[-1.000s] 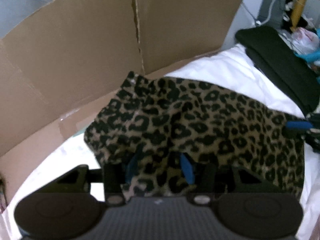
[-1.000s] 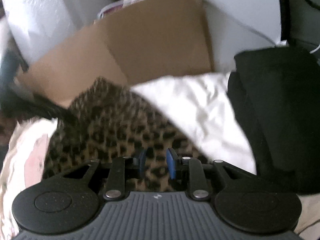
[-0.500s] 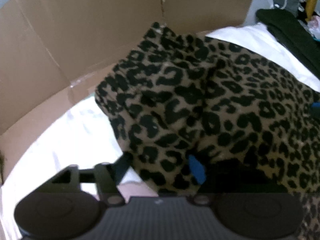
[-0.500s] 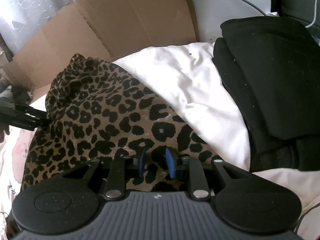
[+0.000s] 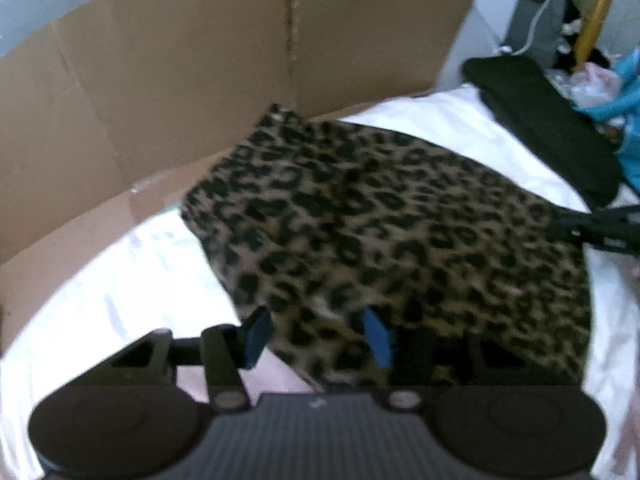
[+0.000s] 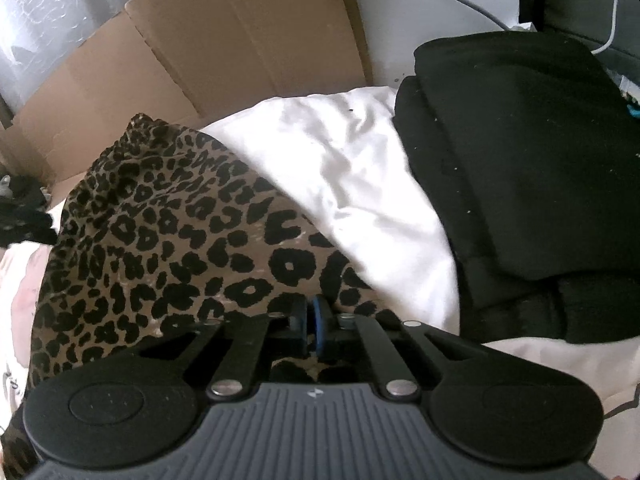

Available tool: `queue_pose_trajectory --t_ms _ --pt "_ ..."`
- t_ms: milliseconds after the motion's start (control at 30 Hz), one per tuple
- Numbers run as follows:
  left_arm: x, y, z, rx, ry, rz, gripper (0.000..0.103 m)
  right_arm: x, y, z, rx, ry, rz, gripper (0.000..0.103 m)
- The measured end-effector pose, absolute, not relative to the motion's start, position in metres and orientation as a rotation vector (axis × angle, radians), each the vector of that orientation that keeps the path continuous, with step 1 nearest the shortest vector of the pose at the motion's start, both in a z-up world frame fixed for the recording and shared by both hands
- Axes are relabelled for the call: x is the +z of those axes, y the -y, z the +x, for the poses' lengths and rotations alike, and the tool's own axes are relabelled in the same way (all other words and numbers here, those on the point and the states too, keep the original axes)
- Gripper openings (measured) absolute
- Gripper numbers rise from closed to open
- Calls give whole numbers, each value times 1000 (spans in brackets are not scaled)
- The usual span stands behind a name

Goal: Fold clothes
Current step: 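Lower the garment onto the bear-print duvet with both tools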

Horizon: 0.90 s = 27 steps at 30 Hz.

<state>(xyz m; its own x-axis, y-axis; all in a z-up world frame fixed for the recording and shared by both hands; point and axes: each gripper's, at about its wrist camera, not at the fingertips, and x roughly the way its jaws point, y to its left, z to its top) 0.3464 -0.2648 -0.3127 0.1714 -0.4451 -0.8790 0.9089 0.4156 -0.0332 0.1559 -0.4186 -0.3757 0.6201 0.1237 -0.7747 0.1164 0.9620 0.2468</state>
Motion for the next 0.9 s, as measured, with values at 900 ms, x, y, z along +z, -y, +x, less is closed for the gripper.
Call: queue_pose_trajectory --t_ms 900 --pt "-307 242 317 -1074 -980 548 23 -353 415 148 -39 -934 278 17"
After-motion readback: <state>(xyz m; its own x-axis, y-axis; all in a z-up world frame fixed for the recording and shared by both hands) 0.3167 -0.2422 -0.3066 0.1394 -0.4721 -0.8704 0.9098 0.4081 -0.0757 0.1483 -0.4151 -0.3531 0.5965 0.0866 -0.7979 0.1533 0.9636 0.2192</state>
